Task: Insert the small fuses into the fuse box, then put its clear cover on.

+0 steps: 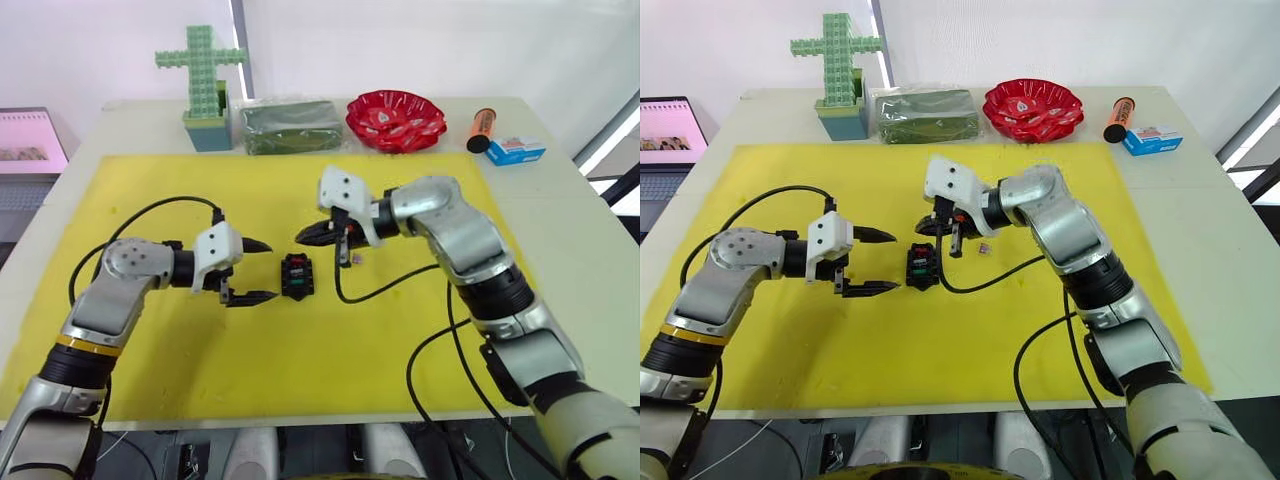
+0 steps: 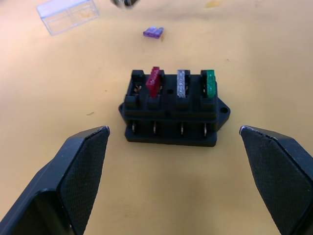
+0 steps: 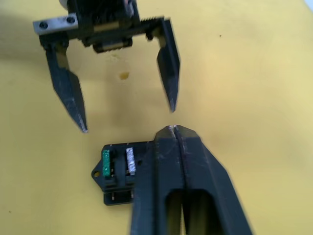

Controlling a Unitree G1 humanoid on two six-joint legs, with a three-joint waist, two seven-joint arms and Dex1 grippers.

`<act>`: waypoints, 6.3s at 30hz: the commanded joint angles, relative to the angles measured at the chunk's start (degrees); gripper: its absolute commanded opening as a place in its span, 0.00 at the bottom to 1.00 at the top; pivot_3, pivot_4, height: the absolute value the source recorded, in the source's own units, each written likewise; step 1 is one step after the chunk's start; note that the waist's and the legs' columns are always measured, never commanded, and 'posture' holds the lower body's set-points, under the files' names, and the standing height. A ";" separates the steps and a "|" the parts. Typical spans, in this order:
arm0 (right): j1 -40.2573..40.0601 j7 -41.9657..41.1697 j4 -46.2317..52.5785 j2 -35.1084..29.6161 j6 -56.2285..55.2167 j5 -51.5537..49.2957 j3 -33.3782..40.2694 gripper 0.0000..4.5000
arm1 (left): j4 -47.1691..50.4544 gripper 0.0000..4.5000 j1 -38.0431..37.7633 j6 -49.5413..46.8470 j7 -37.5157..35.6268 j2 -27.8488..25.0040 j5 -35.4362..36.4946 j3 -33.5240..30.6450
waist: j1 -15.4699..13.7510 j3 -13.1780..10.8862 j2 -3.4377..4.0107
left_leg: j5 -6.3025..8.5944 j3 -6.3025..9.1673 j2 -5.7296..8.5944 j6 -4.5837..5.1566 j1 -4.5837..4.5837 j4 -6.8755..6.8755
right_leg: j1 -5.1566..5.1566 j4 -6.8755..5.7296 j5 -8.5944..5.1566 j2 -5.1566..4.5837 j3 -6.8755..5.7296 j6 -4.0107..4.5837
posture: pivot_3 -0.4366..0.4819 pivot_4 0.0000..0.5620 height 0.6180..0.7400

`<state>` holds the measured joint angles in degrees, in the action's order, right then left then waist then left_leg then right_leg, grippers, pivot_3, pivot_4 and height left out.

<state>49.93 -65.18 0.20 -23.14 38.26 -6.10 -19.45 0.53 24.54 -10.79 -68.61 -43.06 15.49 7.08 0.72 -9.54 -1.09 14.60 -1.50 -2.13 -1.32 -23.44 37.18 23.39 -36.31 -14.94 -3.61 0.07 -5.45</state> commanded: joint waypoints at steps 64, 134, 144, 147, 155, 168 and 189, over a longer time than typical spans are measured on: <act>-8.67 11.83 6.50 2.10 -7.96 -10.77 13.45 0.00 | 4.73 1.00 -1.01 -5.00 -1.92 -3.94 5.03 -6.04 | -0.10 0.03 0.01 | 0.00 0.03 -0.02 0.00 0.00 -0.01 | -0.04 0.05 0.00 0.00 -0.01 0.00 | 0.48 0.27 1.00; 15.09 -17.71 -47.67 -5.60 7.13 -3.91 -4.32 0.56 | 15.84 1.00 -7.00 -15.91 0.79 -8.46 8.37 -6.67 | 0.11 -0.03 0.00 | 0.00 -0.05 0.00 0.00 -0.02 0.00 | 0.04 0.01 0.00 0.02 0.10 0.00 | 0.48 0.27 1.00; 15.96 -21.32 -50.98 -3.85 7.20 -0.73 -4.24 0.56 | 15.71 1.00 -6.93 -15.00 1.08 -8.35 7.46 -6.07 | 0.08 -0.03 0.00 | 0.00 -0.06 0.00 -0.01 -0.01 0.00 | 0.04 0.01 0.00 0.02 0.10 0.00 | 0.48 0.27 1.00; 16.29 -21.23 -52.38 -3.42 6.99 0.04 -3.95 0.56 | 15.48 1.00 -6.81 -14.58 1.05 -8.40 7.10 -5.84 | 0.09 -0.03 0.01 | 0.00 -0.05 0.00 -0.01 -0.01 0.00 | 0.04 0.01 0.00 0.02 0.10 0.00 | 0.48 0.27 1.00; 18.26 -20.32 -58.10 -2.04 6.28 1.55 -1.62 0.38 | 15.33 1.00 -6.95 -13.83 1.01 -8.29 6.74 -5.68 | 0.10 -0.03 0.01 | 0.00 -0.06 0.00 -0.01 0.00 -0.01 | 0.03 0.01 0.00 0.02 0.10 0.00 | 0.48 0.27 1.00; 19.25 -20.76 -61.13 -1.65 4.58 4.03 -0.20 0.07 | 14.55 1.00 -6.62 -12.73 0.99 -7.30 5.86 -5.17 | 0.13 -0.03 0.01 | -0.01 -0.06 0.00 -0.02 0.00 -0.01 | 0.03 0.01 0.00 0.02 0.10 0.00 | 0.48 0.27 1.00; 17.39 -21.96 -53.29 -3.82 13.52 2.37 3.04 0.00 | 13.69 1.00 -6.66 -11.39 1.24 -6.59 5.19 -4.79 | 0.06 -0.03 0.02 | -0.01 -0.06 0.00 -0.03 0.00 -0.01 | 0.03 0.00 0.00 0.02 0.10 0.00 | 0.48 0.27 1.00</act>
<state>67.13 -86.94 -55.50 -25.96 50.19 -2.16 -18.35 13.70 17.59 -23.17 -67.43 -49.46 20.64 2.73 0.77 -9.57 -1.07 14.59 -1.55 -2.13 -1.35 -23.44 37.17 23.42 -36.31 -14.94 -3.59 0.17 -5.45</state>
